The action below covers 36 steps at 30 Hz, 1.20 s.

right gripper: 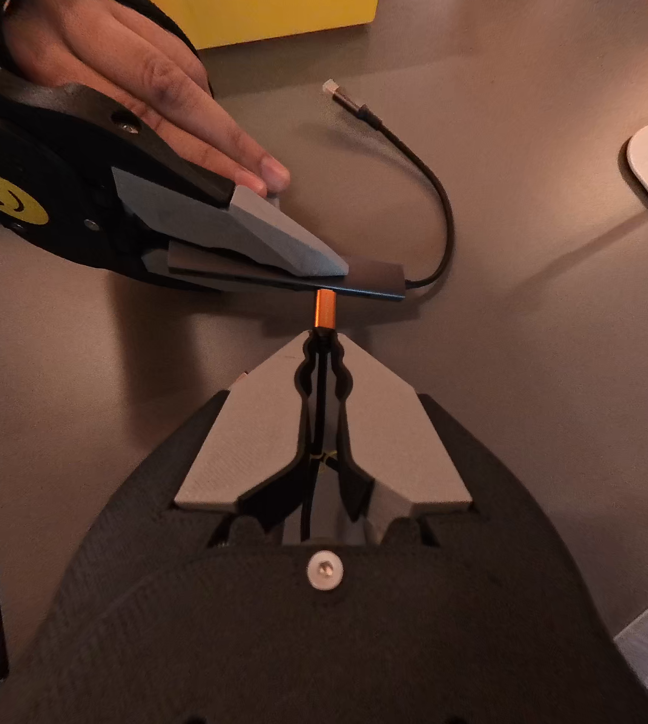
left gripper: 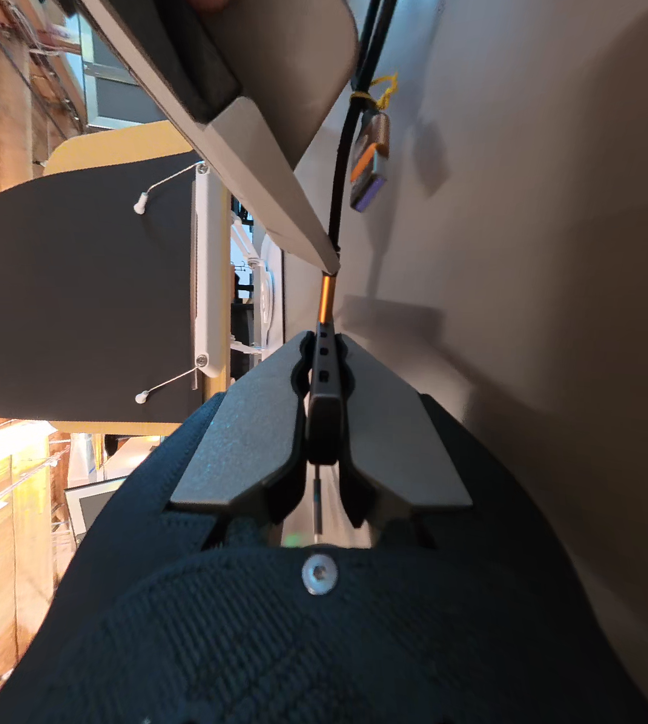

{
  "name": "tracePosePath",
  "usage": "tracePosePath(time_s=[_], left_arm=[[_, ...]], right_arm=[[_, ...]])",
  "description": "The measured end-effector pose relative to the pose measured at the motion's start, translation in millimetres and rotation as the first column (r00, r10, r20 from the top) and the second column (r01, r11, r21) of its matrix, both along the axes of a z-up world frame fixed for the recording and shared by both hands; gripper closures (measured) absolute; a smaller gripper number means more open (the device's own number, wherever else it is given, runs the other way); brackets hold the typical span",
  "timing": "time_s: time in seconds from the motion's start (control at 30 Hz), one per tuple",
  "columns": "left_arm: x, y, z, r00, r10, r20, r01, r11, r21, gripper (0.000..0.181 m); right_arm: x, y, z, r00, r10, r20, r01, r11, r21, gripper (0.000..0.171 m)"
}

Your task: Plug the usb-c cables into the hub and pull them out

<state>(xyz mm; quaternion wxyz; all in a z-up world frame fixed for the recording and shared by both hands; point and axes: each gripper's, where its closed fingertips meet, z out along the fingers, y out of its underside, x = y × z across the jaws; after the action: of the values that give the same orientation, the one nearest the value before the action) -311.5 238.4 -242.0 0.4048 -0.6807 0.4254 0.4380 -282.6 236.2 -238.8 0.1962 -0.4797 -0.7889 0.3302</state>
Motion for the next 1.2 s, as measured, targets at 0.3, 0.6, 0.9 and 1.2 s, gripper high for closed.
tracePosePath(time_s=[0.3,0.6,0.9,1.2], left_arm=[[3,-3,4,0.998,0.000,0.056,-0.001,1.000,0.012,0.175],[-19,3,39,0.896,-0.029,0.444,-0.054,0.983,0.173,0.173],[13,-12,54,0.717,-0.229,0.658,0.116,0.971,0.211,0.174],[40,-21,62,0.615,-0.351,0.707,0.260,0.936,0.238,0.174]], right_arm=[[0,-2,4,0.999,0.026,-0.033,-0.027,0.999,-0.040,0.167],[2,-10,78,0.922,0.065,-0.381,-0.131,0.980,-0.152,0.131],[3,0,76,0.878,0.109,-0.467,-0.007,0.977,0.214,0.146],[5,-18,48,0.939,0.208,-0.275,-0.104,0.932,0.347,0.145]])
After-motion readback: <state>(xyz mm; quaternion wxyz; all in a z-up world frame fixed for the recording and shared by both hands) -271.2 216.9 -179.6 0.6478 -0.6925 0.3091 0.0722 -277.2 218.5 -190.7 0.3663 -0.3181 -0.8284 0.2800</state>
